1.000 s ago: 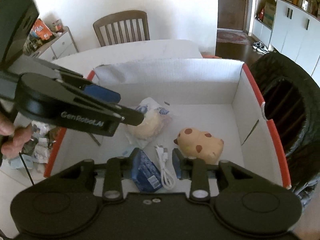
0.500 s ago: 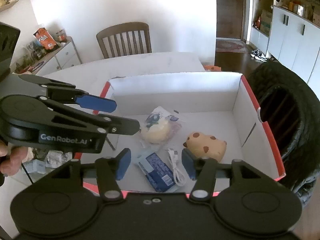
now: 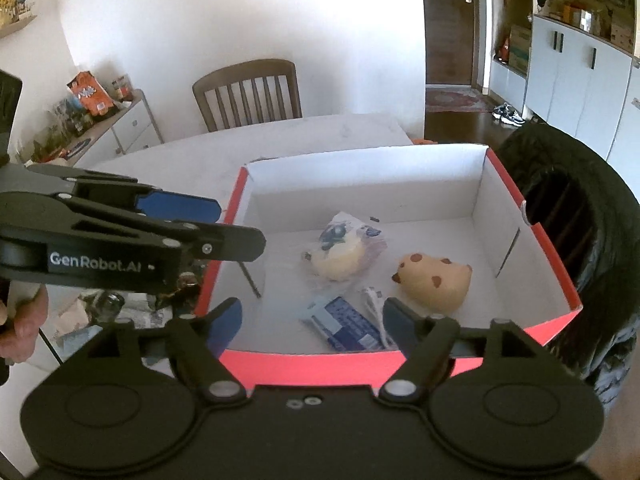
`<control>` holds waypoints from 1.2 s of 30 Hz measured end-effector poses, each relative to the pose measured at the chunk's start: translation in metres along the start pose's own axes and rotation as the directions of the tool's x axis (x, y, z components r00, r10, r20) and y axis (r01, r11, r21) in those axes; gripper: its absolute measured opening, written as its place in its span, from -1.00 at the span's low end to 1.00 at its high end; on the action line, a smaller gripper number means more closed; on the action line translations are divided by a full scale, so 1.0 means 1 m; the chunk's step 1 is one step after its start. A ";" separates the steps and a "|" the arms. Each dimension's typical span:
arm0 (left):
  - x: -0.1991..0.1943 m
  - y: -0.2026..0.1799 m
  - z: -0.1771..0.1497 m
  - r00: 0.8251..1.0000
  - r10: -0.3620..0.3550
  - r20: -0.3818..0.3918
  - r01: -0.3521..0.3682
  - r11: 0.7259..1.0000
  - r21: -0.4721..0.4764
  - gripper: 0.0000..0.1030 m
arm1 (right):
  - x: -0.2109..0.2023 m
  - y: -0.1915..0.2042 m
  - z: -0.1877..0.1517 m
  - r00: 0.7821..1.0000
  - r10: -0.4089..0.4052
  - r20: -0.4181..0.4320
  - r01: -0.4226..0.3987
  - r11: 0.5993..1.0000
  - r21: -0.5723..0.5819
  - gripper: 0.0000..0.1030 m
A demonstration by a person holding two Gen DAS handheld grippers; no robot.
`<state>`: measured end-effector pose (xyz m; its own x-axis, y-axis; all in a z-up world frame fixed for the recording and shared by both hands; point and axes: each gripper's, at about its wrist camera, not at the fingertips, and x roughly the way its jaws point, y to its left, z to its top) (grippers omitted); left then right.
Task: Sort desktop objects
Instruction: 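Withdraw both grippers from the shoebox back over the pile of items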
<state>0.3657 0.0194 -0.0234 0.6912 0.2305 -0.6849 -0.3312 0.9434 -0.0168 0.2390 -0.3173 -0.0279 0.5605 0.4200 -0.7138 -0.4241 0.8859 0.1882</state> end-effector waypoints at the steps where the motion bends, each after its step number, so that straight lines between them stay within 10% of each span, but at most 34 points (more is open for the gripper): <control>1: -0.002 0.002 -0.002 1.000 -0.003 0.002 0.003 1.000 -0.005 0.09 | -0.001 0.002 -0.002 1.000 0.000 0.006 0.000 1.000 0.003 0.59; 23: -0.070 0.054 -0.053 0.998 -0.027 0.059 0.028 1.000 -0.010 0.95 | -0.008 0.108 -0.033 0.996 0.048 0.070 -0.045 0.998 -0.044 0.94; 36: -0.105 0.107 -0.084 0.998 0.008 0.065 -0.005 0.999 -0.036 0.96 | 0.006 0.169 -0.048 0.996 0.054 0.066 -0.051 0.998 -0.048 0.95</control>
<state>0.2033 0.0757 -0.0144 0.7292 0.2526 -0.6360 -0.3576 0.9330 -0.0394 0.1364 -0.1742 -0.0326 0.5828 0.4792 -0.6563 -0.4855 0.8530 0.1917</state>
